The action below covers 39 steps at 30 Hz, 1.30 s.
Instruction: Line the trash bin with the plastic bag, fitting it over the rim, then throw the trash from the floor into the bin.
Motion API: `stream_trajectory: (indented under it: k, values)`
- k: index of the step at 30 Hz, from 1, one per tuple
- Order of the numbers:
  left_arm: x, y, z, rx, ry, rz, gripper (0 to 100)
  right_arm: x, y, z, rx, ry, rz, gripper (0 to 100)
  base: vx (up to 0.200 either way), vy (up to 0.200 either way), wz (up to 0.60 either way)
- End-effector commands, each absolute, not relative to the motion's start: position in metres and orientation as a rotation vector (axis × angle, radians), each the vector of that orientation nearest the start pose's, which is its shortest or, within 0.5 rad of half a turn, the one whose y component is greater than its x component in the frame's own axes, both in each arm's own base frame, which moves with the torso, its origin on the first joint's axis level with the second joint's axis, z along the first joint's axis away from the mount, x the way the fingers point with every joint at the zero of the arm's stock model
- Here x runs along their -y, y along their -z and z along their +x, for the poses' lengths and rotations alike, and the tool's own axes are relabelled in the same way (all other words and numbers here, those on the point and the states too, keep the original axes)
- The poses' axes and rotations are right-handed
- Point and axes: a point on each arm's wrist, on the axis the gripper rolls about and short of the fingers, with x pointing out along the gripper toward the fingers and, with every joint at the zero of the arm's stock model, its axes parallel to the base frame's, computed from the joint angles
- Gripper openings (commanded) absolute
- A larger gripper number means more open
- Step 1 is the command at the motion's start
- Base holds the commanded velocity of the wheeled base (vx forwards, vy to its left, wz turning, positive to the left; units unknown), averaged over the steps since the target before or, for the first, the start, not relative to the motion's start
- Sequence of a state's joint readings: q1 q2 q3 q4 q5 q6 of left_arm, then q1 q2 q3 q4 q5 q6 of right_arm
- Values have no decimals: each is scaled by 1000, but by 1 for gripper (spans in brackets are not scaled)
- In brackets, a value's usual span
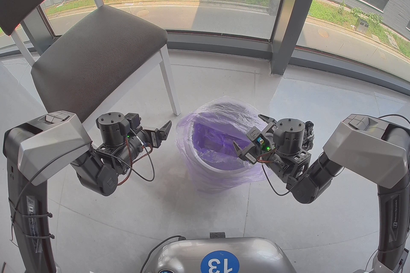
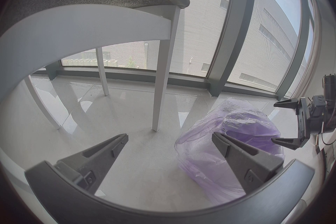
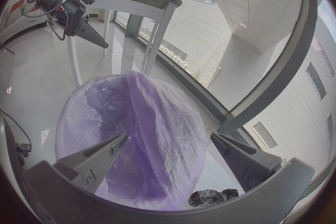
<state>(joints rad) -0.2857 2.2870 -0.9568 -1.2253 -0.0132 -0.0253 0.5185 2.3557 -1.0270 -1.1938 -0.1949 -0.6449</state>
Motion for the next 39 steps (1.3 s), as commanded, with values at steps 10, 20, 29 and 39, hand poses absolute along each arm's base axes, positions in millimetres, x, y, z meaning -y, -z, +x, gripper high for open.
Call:
stream_trajectory:
  k: [10,20,29,39]
  values:
    - [114,-67,398,-77,290,-15,100,-212,-26,395,-22,-337,-690,100,0,0,0]
    - [114,-68,397,-74,289,-15,100,-211,-22,399,-25,-323,-689,100,0,0,0]
    - [114,-67,396,-74,291,4,100,-209,-28,396,-9,-313,-679,0,0,0,0]
    - [114,-67,395,-64,293,18,100,-198,-58,401,44,-262,-655,0,0,0,0]
